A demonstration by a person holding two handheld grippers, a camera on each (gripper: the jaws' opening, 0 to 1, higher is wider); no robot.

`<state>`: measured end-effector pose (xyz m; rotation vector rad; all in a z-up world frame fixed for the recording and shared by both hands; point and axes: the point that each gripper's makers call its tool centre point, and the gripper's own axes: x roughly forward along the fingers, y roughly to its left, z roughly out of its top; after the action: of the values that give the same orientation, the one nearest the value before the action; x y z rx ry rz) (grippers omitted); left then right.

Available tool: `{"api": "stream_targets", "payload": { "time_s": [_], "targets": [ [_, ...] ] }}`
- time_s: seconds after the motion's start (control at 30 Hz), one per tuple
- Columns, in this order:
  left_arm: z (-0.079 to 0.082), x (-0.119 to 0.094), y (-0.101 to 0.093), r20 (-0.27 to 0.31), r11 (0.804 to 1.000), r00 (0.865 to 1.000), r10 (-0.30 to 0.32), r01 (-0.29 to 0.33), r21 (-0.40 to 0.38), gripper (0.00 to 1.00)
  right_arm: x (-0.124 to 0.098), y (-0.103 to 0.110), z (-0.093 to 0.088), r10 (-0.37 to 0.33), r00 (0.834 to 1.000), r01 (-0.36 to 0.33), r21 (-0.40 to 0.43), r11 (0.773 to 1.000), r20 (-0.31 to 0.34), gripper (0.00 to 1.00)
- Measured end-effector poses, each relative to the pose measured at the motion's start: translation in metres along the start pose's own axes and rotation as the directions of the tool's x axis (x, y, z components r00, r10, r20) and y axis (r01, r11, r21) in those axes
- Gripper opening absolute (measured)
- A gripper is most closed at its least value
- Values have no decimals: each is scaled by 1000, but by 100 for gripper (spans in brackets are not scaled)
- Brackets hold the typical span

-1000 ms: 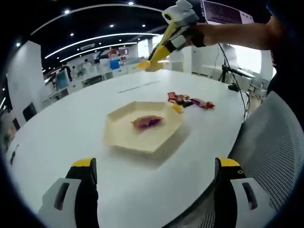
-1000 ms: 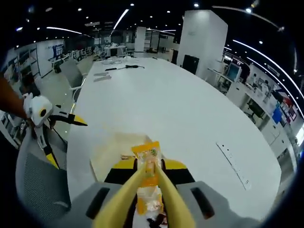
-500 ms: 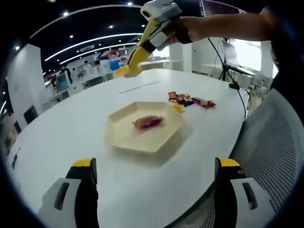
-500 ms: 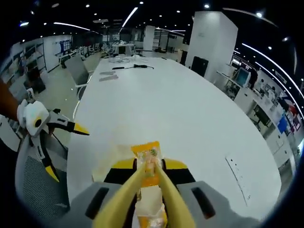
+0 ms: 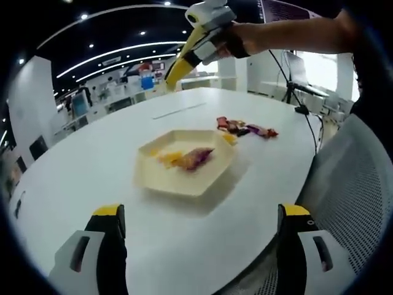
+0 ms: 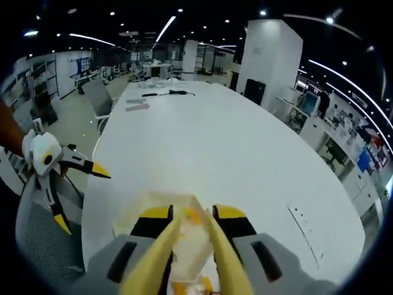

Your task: Place the target food into the container with the food tongs after gripping and lifting it, then release it inside without dropping or visibly crushing the food.

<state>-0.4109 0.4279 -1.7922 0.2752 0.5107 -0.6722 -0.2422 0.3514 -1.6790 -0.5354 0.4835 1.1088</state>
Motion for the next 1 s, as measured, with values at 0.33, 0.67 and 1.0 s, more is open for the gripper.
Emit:
{"api": "stream_targets", "payload": {
  "time_s": [0.33, 0.67, 1.0],
  "targets": [
    [1, -2, 0, 6, 1000, 1000, -7, 7, -16, 100, -29, -15, -15, -45, 999, 45, 2, 999, 19, 26],
    [-1, -3, 2, -5, 1000, 1000, 1, -1, -18, 99, -60, -28, -36, -94, 995, 93, 37, 995, 28, 26],
    [-2, -2, 0, -10, 1000, 1000, -4, 4, -24, 99, -92, -37, -60, -124, 992, 123, 55, 991, 22, 26]
  ]
}}
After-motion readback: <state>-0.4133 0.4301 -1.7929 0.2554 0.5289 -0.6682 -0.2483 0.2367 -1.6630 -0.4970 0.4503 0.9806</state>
